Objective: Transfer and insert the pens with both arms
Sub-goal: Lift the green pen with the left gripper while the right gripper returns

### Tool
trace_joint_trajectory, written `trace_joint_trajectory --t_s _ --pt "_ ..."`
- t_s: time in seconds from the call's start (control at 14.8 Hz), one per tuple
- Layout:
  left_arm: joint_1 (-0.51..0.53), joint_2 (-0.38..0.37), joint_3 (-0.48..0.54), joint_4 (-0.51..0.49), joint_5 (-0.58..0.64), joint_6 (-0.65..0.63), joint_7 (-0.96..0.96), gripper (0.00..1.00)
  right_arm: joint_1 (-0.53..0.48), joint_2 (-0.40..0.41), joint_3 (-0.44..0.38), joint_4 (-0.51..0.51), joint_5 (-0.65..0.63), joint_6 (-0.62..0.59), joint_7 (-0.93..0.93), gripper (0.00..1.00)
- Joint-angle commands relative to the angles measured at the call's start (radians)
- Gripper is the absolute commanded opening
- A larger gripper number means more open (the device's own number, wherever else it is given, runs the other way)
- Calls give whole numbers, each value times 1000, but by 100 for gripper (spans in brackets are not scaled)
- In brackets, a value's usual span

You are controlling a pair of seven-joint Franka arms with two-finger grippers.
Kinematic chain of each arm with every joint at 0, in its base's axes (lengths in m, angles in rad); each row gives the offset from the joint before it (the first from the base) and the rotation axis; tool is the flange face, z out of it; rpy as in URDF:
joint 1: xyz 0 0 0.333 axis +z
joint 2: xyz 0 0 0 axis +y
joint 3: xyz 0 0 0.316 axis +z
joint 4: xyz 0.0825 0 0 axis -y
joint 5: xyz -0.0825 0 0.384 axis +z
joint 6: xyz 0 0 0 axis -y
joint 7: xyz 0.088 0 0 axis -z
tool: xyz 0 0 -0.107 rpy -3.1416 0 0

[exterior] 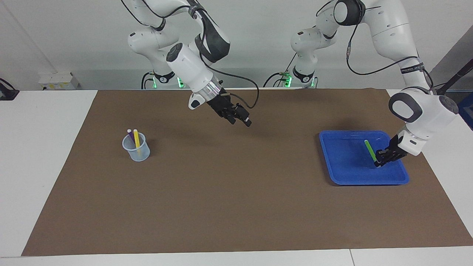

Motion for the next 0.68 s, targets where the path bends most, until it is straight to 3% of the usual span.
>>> trace_joint_trajectory --t_s 0.0,0.61 --pt "-24 -4 -4 28 -29 -55 -112 0 0 0 1 -2 27 17 2 100" --pt "-136 -106 -4 29 -257 -86 -661 0 0 0 1 -2 27 17 2 100"
